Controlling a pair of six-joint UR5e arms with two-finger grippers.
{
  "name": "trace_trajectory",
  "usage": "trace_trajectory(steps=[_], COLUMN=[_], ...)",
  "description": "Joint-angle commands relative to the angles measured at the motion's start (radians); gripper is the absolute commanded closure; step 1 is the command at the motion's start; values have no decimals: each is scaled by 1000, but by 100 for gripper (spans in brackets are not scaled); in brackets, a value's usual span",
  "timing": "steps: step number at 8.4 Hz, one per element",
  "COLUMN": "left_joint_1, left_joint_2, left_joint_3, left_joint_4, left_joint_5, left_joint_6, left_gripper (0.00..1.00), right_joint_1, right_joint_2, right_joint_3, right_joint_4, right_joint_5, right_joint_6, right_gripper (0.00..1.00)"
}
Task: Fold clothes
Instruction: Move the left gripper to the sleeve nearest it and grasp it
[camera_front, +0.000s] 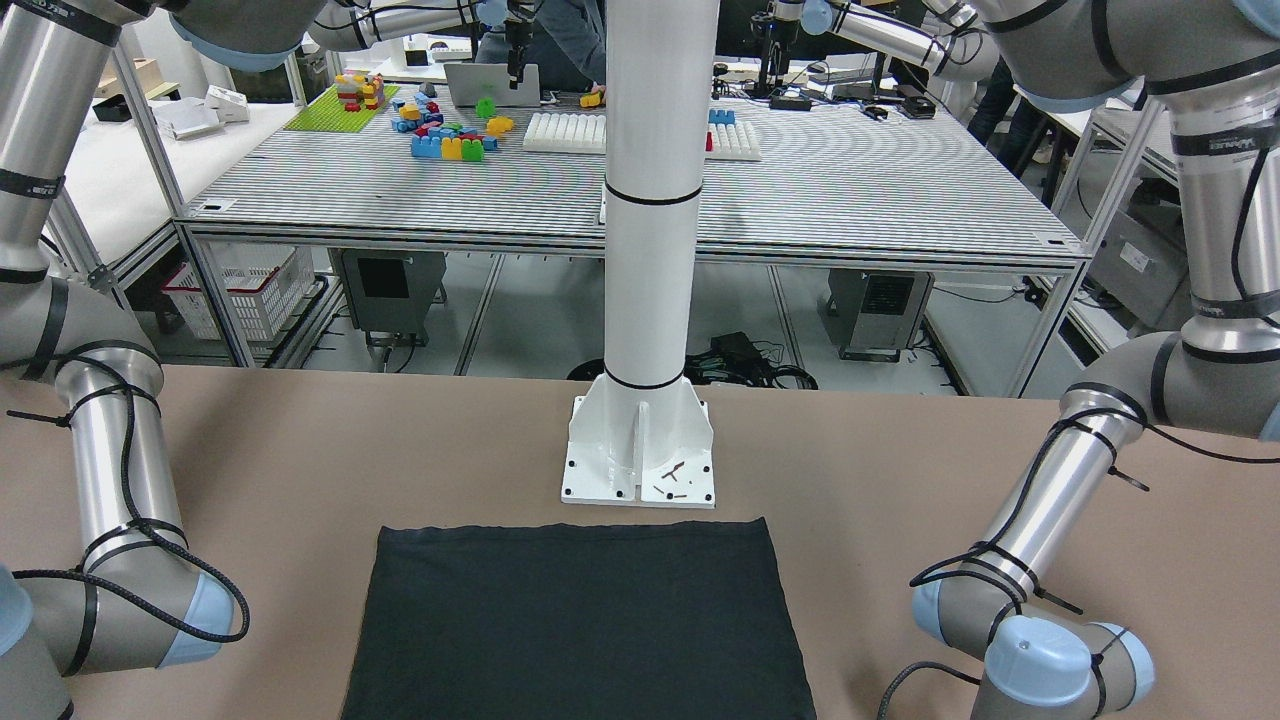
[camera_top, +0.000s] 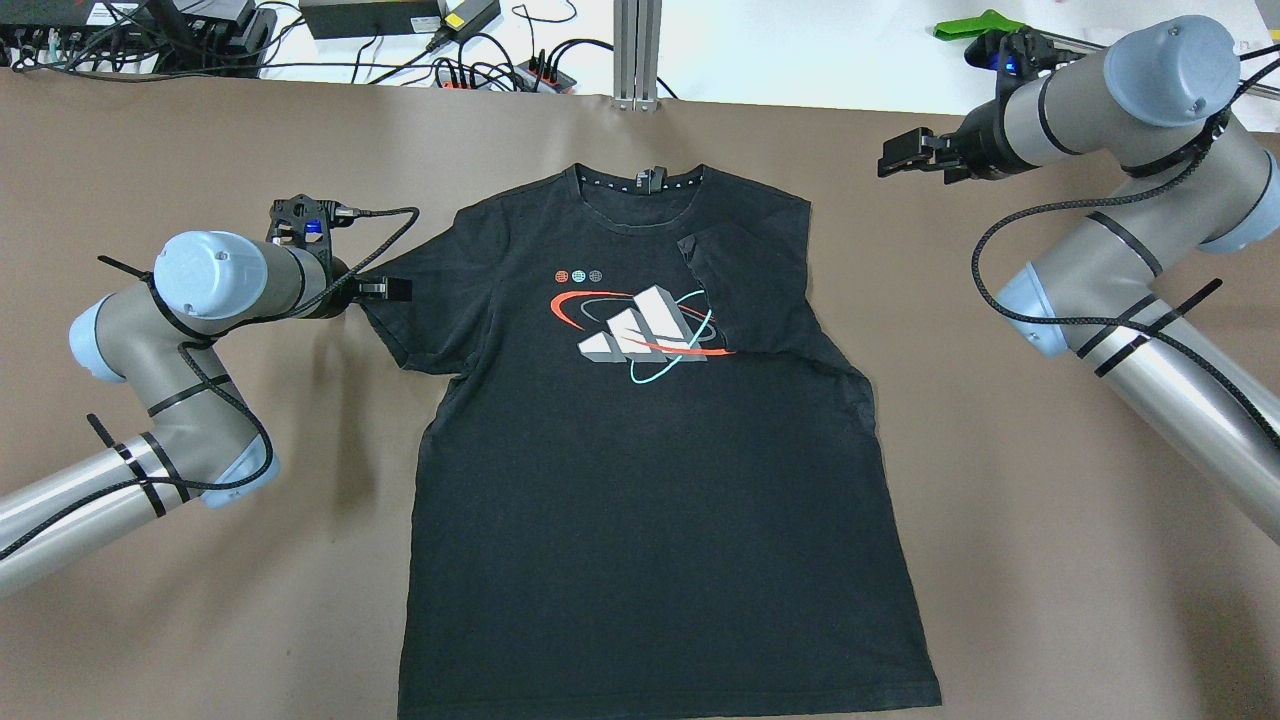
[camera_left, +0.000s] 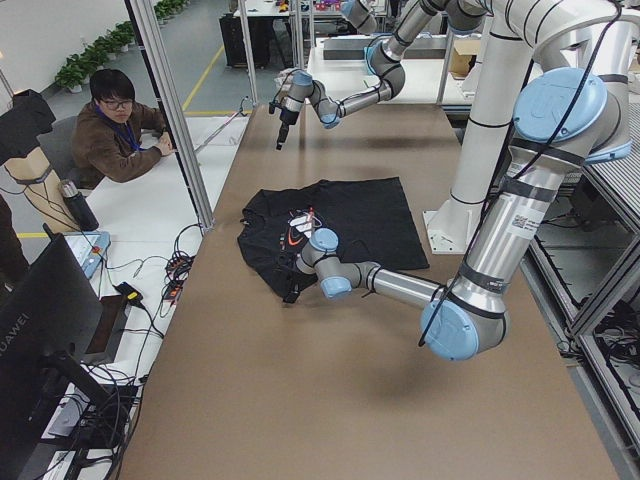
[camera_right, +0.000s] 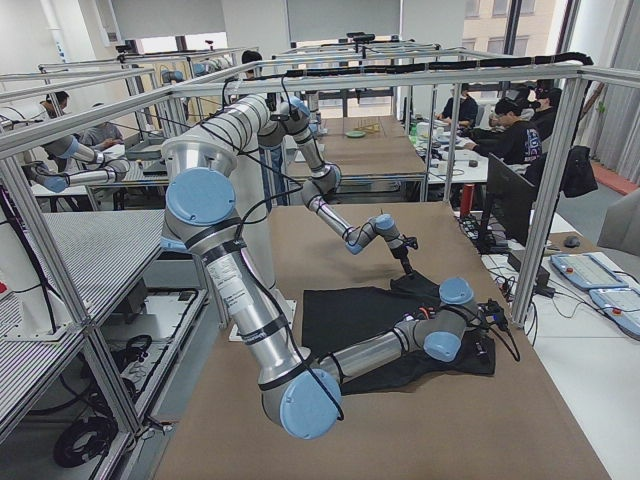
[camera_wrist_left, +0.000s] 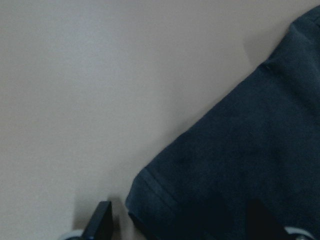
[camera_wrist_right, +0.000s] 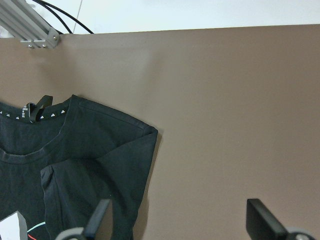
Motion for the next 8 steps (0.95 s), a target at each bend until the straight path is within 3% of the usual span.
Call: trace_trajectory(steps=[1, 6, 8], left_joint_1=[5, 1, 3], left_joint_2=[0, -13, -31], left_joint_3=[-8, -32, -176], left_joint_4=[2, 22, 213], left_joint_5=[-5, -45, -53], left_joint_6=[-1, -6, -47], left_gripper=[100, 100, 100], right_joint_1=[0, -2, -2], right_joint_2=[-13, -52, -55], right_joint_3=[9, 46, 46], right_joint_4=[3, 3, 6], right_joint_5=[0, -1, -1], right_joint_6=[1, 0, 0], right_gripper=[6, 6, 6])
